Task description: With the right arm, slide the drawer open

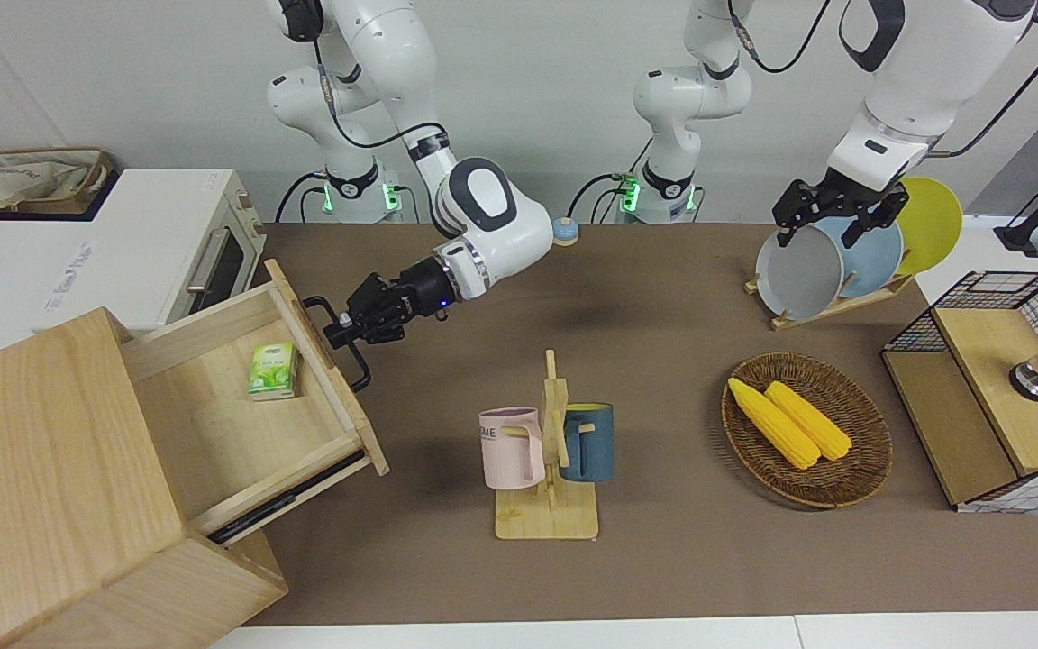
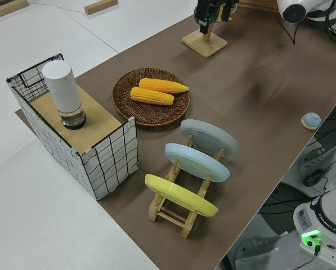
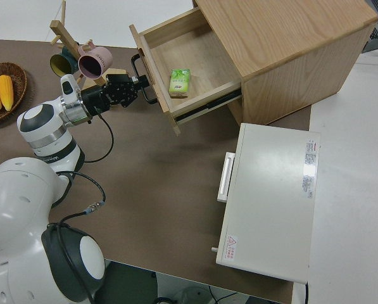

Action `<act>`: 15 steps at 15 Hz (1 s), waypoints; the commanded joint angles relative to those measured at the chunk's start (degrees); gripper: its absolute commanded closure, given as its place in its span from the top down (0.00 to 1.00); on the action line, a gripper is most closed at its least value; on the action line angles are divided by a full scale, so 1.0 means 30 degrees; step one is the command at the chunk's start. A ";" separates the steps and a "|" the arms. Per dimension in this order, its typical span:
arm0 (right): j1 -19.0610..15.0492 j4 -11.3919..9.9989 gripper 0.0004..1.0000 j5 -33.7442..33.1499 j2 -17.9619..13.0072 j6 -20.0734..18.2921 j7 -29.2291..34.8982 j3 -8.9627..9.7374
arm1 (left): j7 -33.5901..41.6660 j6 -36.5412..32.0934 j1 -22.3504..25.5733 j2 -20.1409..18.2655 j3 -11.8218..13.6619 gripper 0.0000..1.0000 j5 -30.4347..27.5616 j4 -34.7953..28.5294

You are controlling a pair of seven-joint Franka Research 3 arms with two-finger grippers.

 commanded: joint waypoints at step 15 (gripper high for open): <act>0.1871 0.0159 0.00 0.1479 0.0414 -0.1820 -0.0409 0.0167 | -0.0200 -0.0343 -0.0130 -0.0084 0.0006 0.99 0.0339 0.0194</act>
